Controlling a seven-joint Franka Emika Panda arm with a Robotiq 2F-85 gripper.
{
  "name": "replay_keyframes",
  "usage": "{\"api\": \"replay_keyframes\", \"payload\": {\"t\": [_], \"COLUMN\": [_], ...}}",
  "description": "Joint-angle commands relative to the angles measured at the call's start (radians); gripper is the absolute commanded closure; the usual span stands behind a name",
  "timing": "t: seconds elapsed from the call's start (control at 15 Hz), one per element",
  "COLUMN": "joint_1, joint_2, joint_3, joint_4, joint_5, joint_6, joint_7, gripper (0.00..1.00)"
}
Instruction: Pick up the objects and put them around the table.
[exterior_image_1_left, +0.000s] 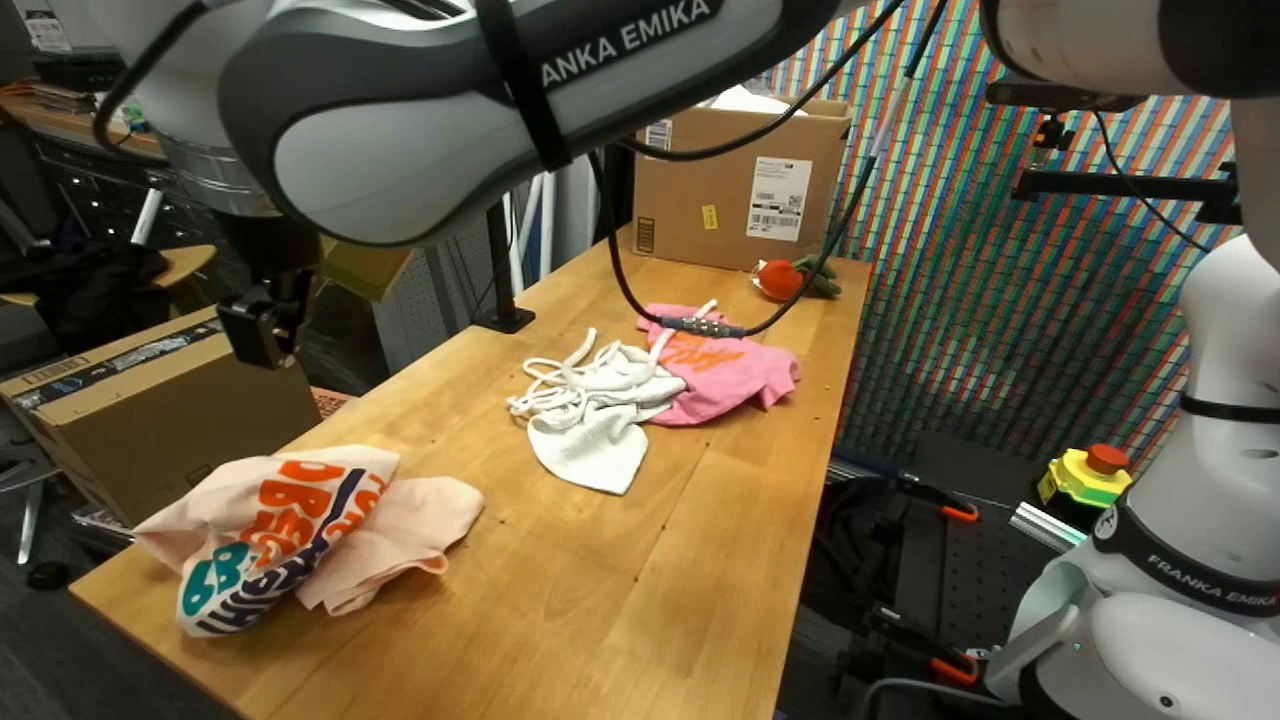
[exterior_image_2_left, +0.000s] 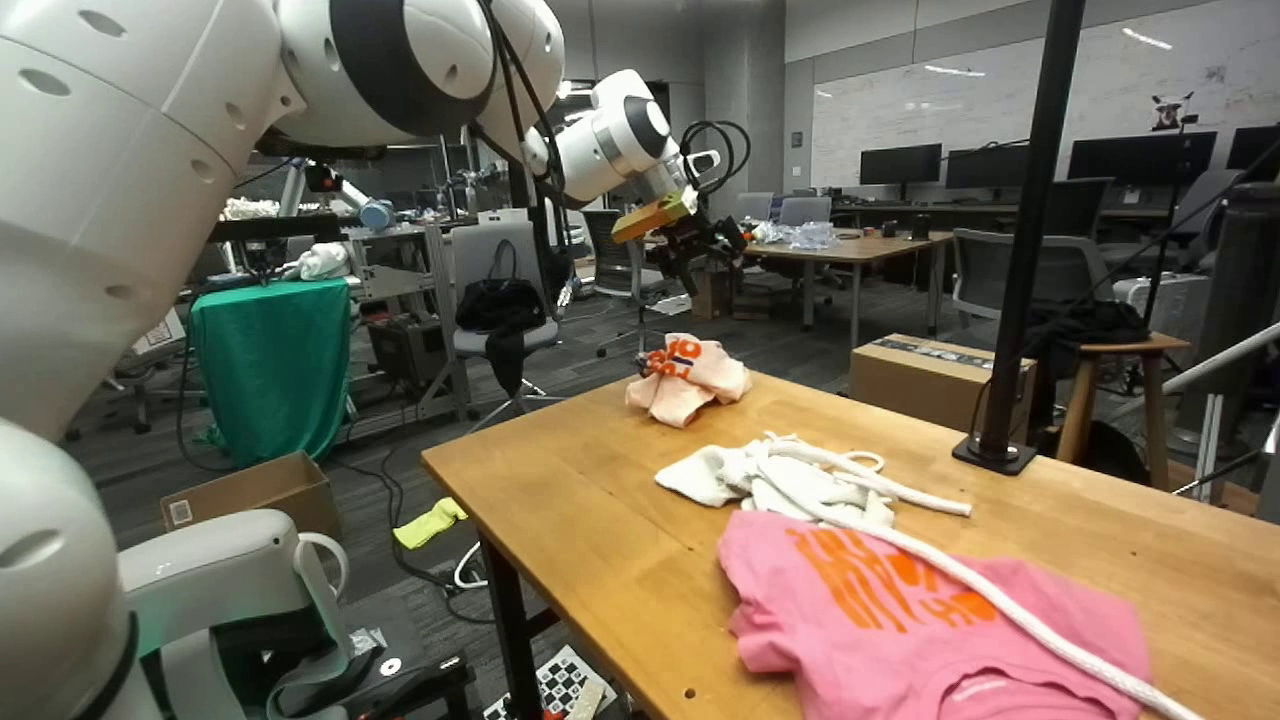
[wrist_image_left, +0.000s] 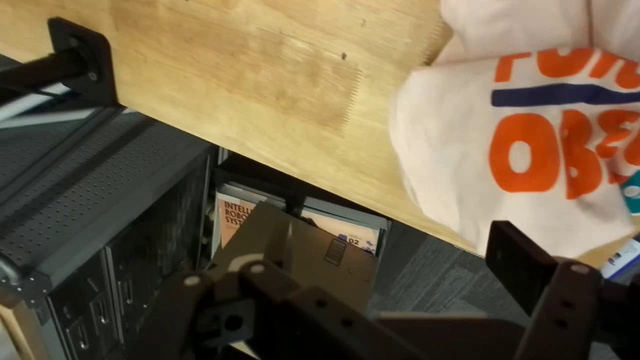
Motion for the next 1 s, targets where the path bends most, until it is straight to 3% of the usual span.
{"api": "replay_keyframes", "payload": {"t": [0.0, 0.47, 0.93], "joint_1": [-0.052, -0.174, -0.327], "joint_2": [-0.163, -0.367, -0.595], "joint_3": [-0.027, -0.046, -0.066], "joint_4": [-0.238, -0.590, -0.968], "joint_5": [0.004, 0.047, 0.048], "joint_6": [0.018, 0.037, 0.102], "joint_7": [0.056, 0.126, 0.081], "gripper": [0.00, 0.00, 0.00]}}
